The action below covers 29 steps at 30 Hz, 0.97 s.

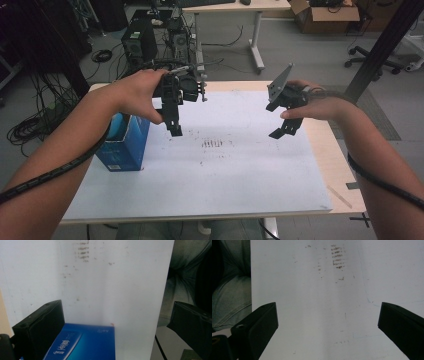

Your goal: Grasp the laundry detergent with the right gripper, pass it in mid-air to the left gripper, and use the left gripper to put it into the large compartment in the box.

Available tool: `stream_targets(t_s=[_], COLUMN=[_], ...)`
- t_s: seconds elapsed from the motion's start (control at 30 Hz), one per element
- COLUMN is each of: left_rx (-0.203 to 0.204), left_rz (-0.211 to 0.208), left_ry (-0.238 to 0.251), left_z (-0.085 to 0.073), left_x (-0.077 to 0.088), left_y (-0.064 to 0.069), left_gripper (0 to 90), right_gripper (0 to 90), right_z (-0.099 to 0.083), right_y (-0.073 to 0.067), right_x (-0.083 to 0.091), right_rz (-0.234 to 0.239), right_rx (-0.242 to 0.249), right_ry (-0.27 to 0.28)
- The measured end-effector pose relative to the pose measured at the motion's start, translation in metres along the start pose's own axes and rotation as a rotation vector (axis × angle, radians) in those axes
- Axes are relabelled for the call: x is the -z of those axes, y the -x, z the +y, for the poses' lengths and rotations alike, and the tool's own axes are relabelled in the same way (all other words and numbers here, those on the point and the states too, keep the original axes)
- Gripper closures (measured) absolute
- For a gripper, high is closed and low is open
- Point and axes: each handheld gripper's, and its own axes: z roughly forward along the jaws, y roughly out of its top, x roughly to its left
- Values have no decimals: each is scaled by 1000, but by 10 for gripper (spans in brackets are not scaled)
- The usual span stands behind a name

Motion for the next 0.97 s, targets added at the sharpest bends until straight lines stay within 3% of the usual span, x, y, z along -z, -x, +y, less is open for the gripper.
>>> stream_targets(t_s=[0.77,0.97], left_rx=[-21,-10], left_rz=[1,0], left_ry=[7,36], left_z=[2,1], left_x=[-5,-7], left_y=[-7,-9], left_gripper=[2,2], right_gripper=[30,32], right_z=[-1,0], right_y=[2,0], right_x=[-5,-5], right_rz=[19,15], right_rx=[-8,-9], right_ry=[-30,-18])
